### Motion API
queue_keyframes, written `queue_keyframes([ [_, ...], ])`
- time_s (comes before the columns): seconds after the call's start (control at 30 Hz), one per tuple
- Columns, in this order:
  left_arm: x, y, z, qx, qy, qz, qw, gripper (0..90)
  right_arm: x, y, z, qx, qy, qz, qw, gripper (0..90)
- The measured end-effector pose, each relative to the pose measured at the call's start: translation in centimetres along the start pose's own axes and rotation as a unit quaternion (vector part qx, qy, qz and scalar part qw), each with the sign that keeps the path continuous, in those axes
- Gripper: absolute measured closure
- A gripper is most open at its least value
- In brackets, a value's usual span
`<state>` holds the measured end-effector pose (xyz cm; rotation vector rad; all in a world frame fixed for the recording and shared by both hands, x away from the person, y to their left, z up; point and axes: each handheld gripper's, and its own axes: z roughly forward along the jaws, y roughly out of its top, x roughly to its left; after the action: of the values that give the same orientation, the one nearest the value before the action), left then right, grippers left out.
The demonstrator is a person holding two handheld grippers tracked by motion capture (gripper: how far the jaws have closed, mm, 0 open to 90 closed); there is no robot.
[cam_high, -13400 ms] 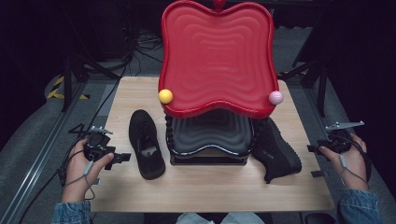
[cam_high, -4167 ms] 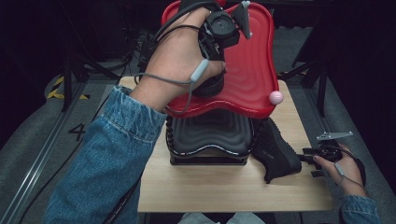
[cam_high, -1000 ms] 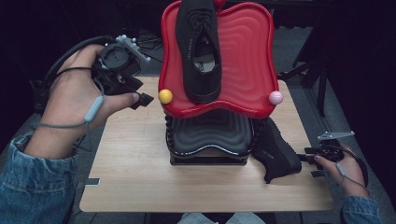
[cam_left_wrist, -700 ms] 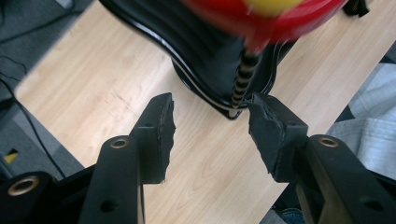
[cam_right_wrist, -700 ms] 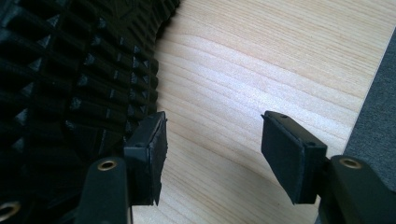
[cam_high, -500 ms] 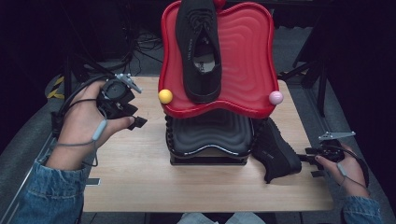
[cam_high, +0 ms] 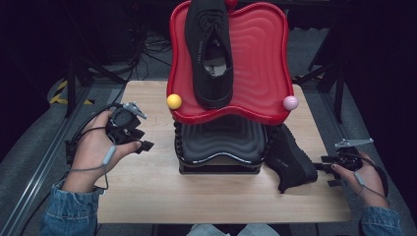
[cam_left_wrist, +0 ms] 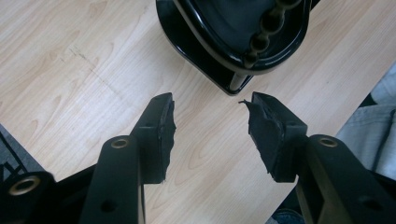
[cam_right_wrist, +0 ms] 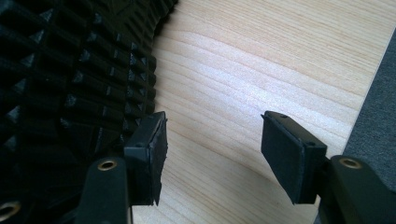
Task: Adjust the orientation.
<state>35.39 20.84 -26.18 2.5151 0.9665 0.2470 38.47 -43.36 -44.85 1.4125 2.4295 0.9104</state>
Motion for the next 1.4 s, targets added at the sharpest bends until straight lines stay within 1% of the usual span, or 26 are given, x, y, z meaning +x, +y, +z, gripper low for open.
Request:
queue_keyframes([
  [0.03, -0.1, -0.2, 0.1, -0.002, -0.001, -0.004, 1.0, 51.0, 0.0, 0.0, 0.0, 0.0, 0.001, 0.0, 1.0, 41.9],
  [0.13, -0.4, -0.9, 1.0, -0.007, -0.002, -0.004, 1.0, 51.0, 0.0, 0.0, 0.1, 0.001, 0.0, -0.002, 1.0, 41.9],
  [0.2, -0.6, -1.4, 1.7, -0.009, -0.008, -0.007, 0.9999, 50.9, 0.0, 0.0, 0.0, 0.002, -0.001, -0.001, 1.0, 41.9],
  [0.23, -0.7, -1.6, 2.0, -0.008, -0.01, -0.006, 0.9999, 50.9, 0.0, 0.0, 0.0, 0.002, 0.0, -0.002, 1.0, 41.9],
  [0.33, -0.9, -2.1, 2.8, -0.003, -0.009, -0.01, 0.9999, 50.8, 0.1, 0.1, -0.1, 0.001, -0.003, -0.003, 1.0, 41.9],
  [0.37, -0.9, -2.5, 3.3, 0.001, -0.01, -0.013, 0.9999, 50.8, 0.1, 0.1, -0.1, 0.0, -0.004, -0.005, 1.0, 41.9],
  [0.4, -0.9, -2.7, 3.5, -0.001, -0.011, -0.013, 0.9999, 50.8, 0.1, 0.1, -0.1, 0.001, -0.004, -0.005, 1.0, 41.9],
  [0.47, -0.8, -3.4, 4.2, -0.004, -0.011, -0.021, 0.9997, 50.6, 0.2, 0.1, -0.2, 0.003, -0.004, -0.004, 1.0, 41.9],
  [0.5, -0.8, -3.4, 4.2, -0.004, -0.011, -0.021, 0.9997, 50.6, 0.2, 0.1, -0.2, 0.002, -0.004, -0.005, 1.0, 41.9],
  [0.57, -0.5, -4.2, 5.1, -0.009, -0.014, -0.025, 0.9996, 50.5, 0.2, 0.1, -0.4, 0.002, -0.004, -0.003, 1.0, 41.9],
  [0.6, -0.6, -4.5, 5.4, -0.01, -0.022, -0.036, 0.999, 50.5, 0.2, 0.1, -0.6, -0.001, -0.007, -0.003, 1.0, 41.9],
  [0.67, -0.3, -4.9, 6.0, -0.019, -0.024, -0.039, 0.9988, 50.4, 0.2, 0.1, -0.9, -0.005, -0.011, -0.003, 0.9999, 41.9],
  [0.7, -0.3, -5.0, 6.2, -0.014, -0.026, -0.042, 0.9987, 50.3, 0.2, 0.1, -1.0, -0.005, -0.012, -0.003, 0.9999, 41.9],
  [0.73, -0.2, -5.2, 6.4, -0.011, -0.023, -0.04, 0.9989, 49.9, 0.2, 0.1, -1.1, -0.006, -0.012, -0.005, 0.9999, 41.9],
  [0.77, 0.0, -5.4, 6.5, -0.015, -0.019, -0.04, 0.9989, 49.7, 0.3, 0.2, -1.2, -0.007, -0.013, -0.005, 0.9999, 42.2],
  [0.8, 0.1, -5.6, 6.5, -0.016, -0.024, -0.046, 0.9985, 49.7, 0.4, 0.2, -1.3, -0.007, -0.013, -0.005, 0.9999, 42.6],
  [0.83, 0.2, -5.7, 6.6, -0.016, -0.023, -0.047, 0.9985, 49.7, 0.4, 0.2, -1.4, -0.004, -0.014, -0.004, 0.9999, 43.0],
  [0.87, 0.3, -5.8, 6.7, -0.016, -0.019, -0.046, 0.9986, 49.2, 0.5, 0.3, -1.5, -0.003, -0.015, -0.006, 0.9999, 44.1],
  [0.93, 0.4, -6.0, 7.0, -0.014, -0.023, -0.05, 0.9984, 49.2, 0.7, 0.5, -1.9, 0.0, -0.015, -0.005, 0.9999, 48.5],
  [0.97, 0.4, -6.1, 7.1, -0.013, -0.024, -0.052, 0.9983, 49.1, 0.9, 0.6, -2.2, 0.0, -0.016, -0.006, 0.9999, 53.2],
  [1.03, 0.5, -6.2, 7.6, -0.008, -0.025, -0.051, 0.9984, 48.9, 1.4, 1.0, -2.9, -0.003, -0.012, 0.003, 0.9999, 62.7],
  [1.13, 0.7, -6.2, 8.4, 0.002, -0.034, -0.056, 0.9978, 48.7, 2.3, 1.6, -4.0, -0.011, -0.006, 0.003, 0.9999, 69.6],
  [1.17, 0.6, -6.2, 8.5, 0.004, -0.035, -0.06, 0.9976, 48.6, 2.6, 1.8, -4.5, -0.016, -0.007, -0.001, 0.9998, 71.7],
  [1.2, 0.7, -6.1, 8.7, 0.003, -0.035, -0.056, 0.9978, 48.5, 2.8, 2.0, -4.8, -0.019, -0.004, -0.002, 0.9998, 73.0],
  [1.3, 0.8, -6.1, 9.0, 0.006, -0.036, -0.057, 0.9977, 48.5, 4.0, 2.7, -5.7, -0.03, 0.017, -0.014, 0.9993, 76.9],
  [1.4, 0.8, -6.2, 9.2, 0.012, -0.037, -0.062, 0.9973, 48.4, 5.3, 3.3, -6.2, -0.025, 0.024, -0.033, 0.9988, 82.9],
])
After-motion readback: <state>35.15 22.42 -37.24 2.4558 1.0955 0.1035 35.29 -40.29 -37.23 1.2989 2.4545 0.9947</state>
